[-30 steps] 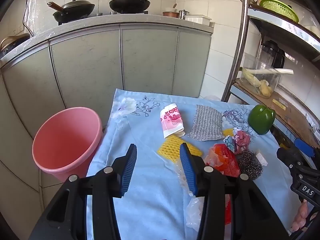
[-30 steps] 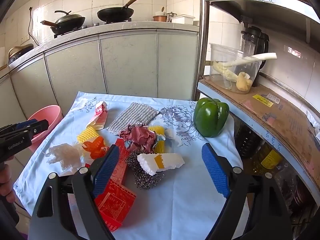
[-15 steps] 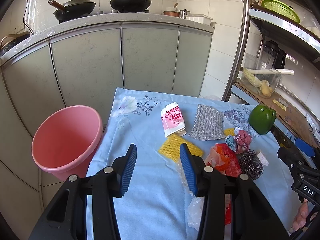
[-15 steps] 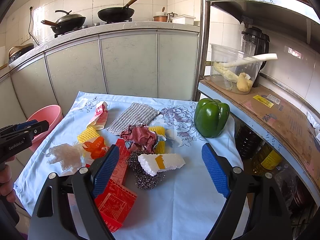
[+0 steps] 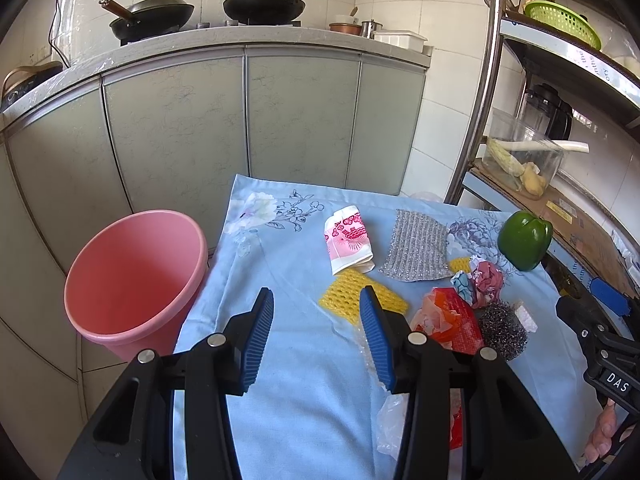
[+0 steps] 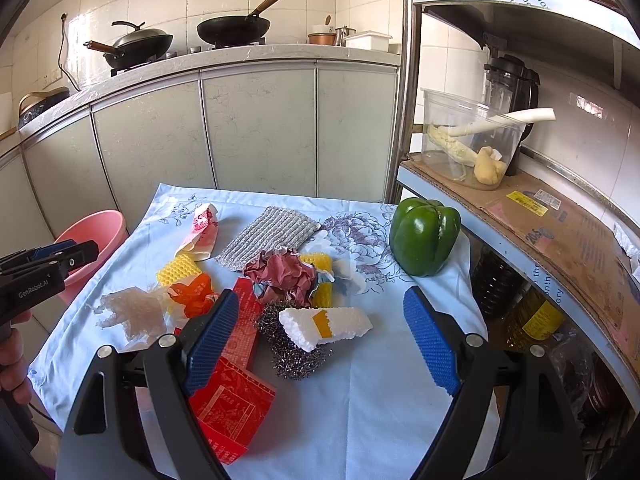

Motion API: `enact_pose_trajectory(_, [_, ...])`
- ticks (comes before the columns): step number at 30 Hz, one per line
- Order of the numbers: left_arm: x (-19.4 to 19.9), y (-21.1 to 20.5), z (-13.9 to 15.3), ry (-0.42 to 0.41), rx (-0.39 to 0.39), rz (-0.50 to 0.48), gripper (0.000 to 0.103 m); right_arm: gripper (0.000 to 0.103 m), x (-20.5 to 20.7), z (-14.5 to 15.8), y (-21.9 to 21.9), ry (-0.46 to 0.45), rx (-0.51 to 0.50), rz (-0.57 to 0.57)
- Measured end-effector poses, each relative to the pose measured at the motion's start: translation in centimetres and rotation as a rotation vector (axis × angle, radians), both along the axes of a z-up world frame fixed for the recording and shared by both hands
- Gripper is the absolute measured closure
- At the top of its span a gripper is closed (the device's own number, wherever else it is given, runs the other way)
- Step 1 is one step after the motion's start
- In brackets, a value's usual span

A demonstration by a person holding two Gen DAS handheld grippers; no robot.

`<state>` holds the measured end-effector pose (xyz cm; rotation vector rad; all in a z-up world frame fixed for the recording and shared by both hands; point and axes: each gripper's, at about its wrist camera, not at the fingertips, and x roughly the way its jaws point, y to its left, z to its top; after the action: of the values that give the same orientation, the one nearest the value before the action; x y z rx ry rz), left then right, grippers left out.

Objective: Collect trash

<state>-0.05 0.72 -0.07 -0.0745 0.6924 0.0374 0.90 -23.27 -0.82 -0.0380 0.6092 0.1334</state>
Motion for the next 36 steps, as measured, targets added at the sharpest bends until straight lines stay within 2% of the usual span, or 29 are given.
enact_pose_trajectory(24, [0.0,0.2,0.0,0.0,-0.004,-0.001,0.058,0.018,-0.4,0.2,-0.3,-0.01,0.008,0.0])
enact_pose_trajectory(32, [-0.3,1.2,-0.2,0.009,-0.04,-0.012,0.059,0.018,-0.7,0.3,-1.3,-0.019,0.013,-0.017])
enact_pose_trajectory(36, [-0.8,1.3,-0.4,0.001,-0.058,-0.047,0.058,0.018,-0.9,0.1,-2.0,-0.016,0.017,-0.019])
